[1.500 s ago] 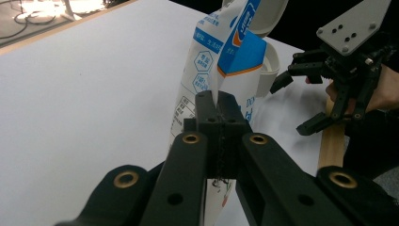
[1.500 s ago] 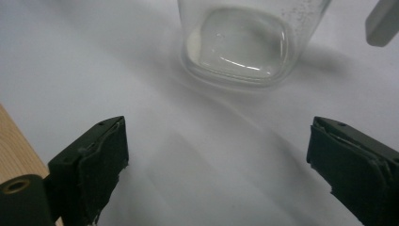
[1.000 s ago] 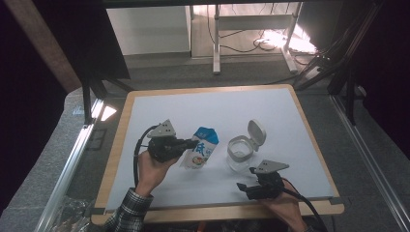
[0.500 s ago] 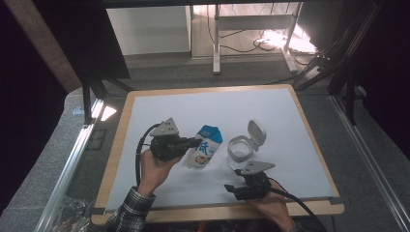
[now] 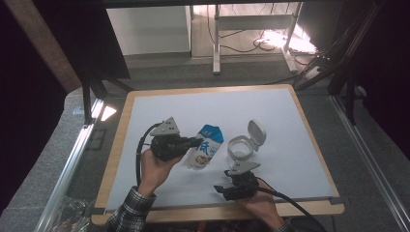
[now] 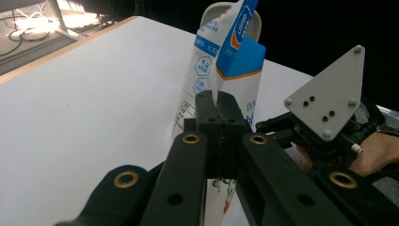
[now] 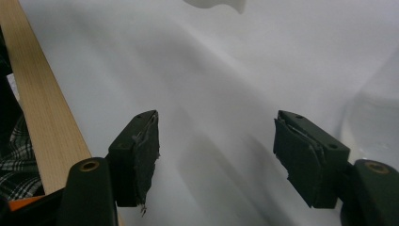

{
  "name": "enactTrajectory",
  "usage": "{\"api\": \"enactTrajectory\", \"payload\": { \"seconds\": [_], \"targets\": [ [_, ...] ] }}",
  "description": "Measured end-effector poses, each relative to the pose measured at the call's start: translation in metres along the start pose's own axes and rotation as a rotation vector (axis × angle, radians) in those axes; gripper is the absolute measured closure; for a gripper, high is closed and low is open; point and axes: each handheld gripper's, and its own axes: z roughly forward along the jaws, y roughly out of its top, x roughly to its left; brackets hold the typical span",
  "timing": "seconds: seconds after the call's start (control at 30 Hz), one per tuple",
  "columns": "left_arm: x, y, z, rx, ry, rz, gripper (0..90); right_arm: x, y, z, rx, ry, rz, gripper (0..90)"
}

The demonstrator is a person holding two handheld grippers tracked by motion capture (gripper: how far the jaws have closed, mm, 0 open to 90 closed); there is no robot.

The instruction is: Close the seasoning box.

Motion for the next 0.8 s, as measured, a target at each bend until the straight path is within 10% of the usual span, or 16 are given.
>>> {"api": "enactTrajectory", "payload": {
  "seconds": [0.8],
  "targets": [
    [-0.006,0.007,0.000,0.000,-0.017,-0.007,90.0,0.009,0.022,0.022,-0.019,-0.056,-0.044,32.7]
  ]
}}
